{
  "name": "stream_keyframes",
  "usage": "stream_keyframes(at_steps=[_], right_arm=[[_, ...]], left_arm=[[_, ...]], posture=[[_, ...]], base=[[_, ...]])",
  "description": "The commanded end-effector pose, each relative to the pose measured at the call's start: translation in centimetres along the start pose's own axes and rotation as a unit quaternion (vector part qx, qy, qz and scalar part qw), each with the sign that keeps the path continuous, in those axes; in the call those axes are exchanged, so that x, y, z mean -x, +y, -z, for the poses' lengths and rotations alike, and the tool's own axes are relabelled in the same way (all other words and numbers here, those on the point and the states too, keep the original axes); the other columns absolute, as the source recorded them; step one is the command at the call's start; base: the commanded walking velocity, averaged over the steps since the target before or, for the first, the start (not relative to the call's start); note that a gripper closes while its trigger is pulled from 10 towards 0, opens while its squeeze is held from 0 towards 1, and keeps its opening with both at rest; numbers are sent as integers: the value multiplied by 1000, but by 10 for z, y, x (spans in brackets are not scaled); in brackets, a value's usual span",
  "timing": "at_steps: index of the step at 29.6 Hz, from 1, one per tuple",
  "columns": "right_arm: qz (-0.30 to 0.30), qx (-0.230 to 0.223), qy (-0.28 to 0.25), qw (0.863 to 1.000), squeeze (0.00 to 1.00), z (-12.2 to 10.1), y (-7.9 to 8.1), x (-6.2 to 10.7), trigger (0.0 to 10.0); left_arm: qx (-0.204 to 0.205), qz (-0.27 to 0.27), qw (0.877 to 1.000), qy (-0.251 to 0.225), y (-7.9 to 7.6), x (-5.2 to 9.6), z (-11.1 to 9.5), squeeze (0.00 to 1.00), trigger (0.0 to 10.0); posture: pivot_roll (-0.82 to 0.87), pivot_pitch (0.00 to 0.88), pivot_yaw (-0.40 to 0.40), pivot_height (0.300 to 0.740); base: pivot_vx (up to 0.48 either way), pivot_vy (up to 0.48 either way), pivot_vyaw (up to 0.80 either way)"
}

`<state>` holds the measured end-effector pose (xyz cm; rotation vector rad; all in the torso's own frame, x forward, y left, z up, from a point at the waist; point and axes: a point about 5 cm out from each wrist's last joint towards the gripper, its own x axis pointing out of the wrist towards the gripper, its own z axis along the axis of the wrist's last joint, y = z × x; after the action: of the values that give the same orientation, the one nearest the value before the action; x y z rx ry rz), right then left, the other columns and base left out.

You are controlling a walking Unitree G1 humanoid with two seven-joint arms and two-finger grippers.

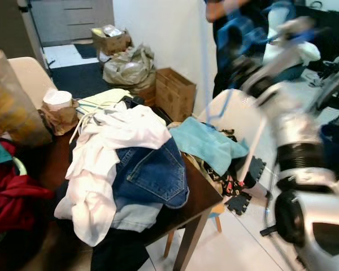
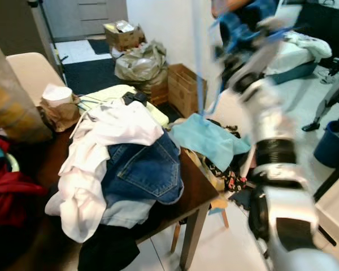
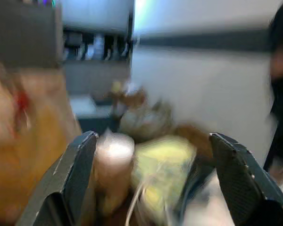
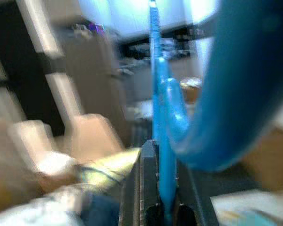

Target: Hang hanger

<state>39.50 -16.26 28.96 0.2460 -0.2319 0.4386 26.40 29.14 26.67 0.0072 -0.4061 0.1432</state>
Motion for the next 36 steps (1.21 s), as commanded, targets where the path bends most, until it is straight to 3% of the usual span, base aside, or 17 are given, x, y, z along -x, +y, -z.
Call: stream_keyframes(at_steps=[1,3,4,5,10,11,13,15,17,20,23,26,33,35,36], right_arm=[[13,29,-8,999,0,-6,1,1,10000],[77,128,-15,989,0,4,15,16,10000],[102,182,-30,977,0,-1,18,22,10000],[116,213,-42,969,0,-5,18,24,10000],[137,256,-66,955,0,-16,11,17,10000],[137,256,-66,955,0,-16,11,17,10000],[147,246,-64,956,0,-9,7,15,10000],[140,219,-51,964,0,4,11,14,10000],[139,215,-48,966,0,7,13,14,10000],[140,181,-51,972,0,11,22,15,10000],[140,181,-51,972,0,11,22,15,10000],[133,178,-59,973,0,9,29,10,10000],[124,179,-68,974,0,7,34,3,10000],[119,181,-72,974,0,6,39,0,10000],[119,181,-72,974,0,6,39,0,10000]], left_arm=[[-26,-11,999,23,-2,2,11,0,10000],[-74,-4,994,85,-40,16,50,0,10000],[-90,-1,991,101,-52,19,59,0,10000],[-95,-3,990,105,-55,20,62,0,10000],[-109,-32,990,85,-50,7,55,0,10000],[-109,-32,990,85,-50,7,55,0,10000],[-150,-53,986,48,-44,-4,38,0,10000],[-199,-79,977,-1,-38,-8,11,0,10000],[-211,-86,974,-12,-38,-8,5,0,10000],[-274,-122,951,-72,-33,-6,-33,0,10000],[-274,-122,951,-72,-33,-6,-33,0,10000],[-300,-159,935,-104,-26,-4,-58,0,10000],[-301,-168,935,-83,-27,1,-50,0,10000],[-264,-156,950,-54,-29,5,-37,0,10000],[-264,-156,950,-54,-29,5,-37,0,10000]], posture=[[-25,0,-37,736],[-52,0,-13,736],[-56,0,-12,736],[-58,0,-9,736],[-60,0,4,736],[-60,0,4,736],[-37,0,-4,736],[-14,0,-6,736],[-14,0,-6,736],[16,0,-12,736],[16,0,-12,736],[20,0,-13,736],[36,0,-26,736],[48,0,-29,736],[48,0,-29,736]], base=[[0,0,0],[0,0,0],[0,0,0],[0,0,0],[0,60,0],[0,300,0],[0,341,0],[0,337,0],[0,337,0],[0,277,769],[0,274,769],[0,271,754],[0,273,207],[0,253,0],[0,244,0]])
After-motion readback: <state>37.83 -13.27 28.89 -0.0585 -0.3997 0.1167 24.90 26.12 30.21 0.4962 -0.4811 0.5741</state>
